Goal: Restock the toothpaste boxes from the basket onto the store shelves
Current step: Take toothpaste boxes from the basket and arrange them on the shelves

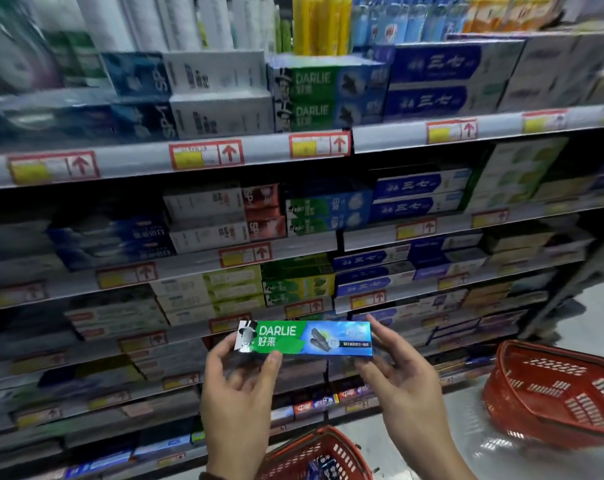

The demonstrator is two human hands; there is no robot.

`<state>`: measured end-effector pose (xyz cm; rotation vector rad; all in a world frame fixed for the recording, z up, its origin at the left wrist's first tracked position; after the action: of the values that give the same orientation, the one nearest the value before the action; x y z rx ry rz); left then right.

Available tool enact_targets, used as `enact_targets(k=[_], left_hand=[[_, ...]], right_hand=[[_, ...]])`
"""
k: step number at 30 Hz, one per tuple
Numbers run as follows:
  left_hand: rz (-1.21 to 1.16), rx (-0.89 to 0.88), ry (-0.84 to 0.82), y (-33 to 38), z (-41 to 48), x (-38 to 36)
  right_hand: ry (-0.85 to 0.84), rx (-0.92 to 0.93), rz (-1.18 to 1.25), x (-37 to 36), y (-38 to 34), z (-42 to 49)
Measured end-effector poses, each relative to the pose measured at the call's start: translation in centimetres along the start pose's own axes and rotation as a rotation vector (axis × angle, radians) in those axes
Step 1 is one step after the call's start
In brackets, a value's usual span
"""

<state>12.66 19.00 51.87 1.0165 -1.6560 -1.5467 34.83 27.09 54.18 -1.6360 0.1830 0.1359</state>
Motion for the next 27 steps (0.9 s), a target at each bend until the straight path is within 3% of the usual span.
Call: enact_targets(k=[10,19,27], left_hand=[[-0.197,-0.206,0.029,8.0,-1.5,-1.1],[-0.280,-0.305,0.050,13.1,-4.6,-2.0],[-0.299,-0.353,0.075,15.0,-5.9,-2.8]], right_hand=[[-0.014,0.138,0.063,-0.2,-6.4,0.7],[0.018,0.267,0.060,1.4,-9.8,1.7],[-0.063,0.310,0.088,1.8,-12.7,1.7]])
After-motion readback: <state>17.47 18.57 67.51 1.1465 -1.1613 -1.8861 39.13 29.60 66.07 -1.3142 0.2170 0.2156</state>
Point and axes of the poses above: each hand's wrist, its own z-axis towards the middle knuckle, its own x-axis out of the back of the hand, y = z × x, the point moved 6 cm from there along z, towards the middle knuckle, and after that the axes turned 12 degrees about y, right-handed, at the moved point
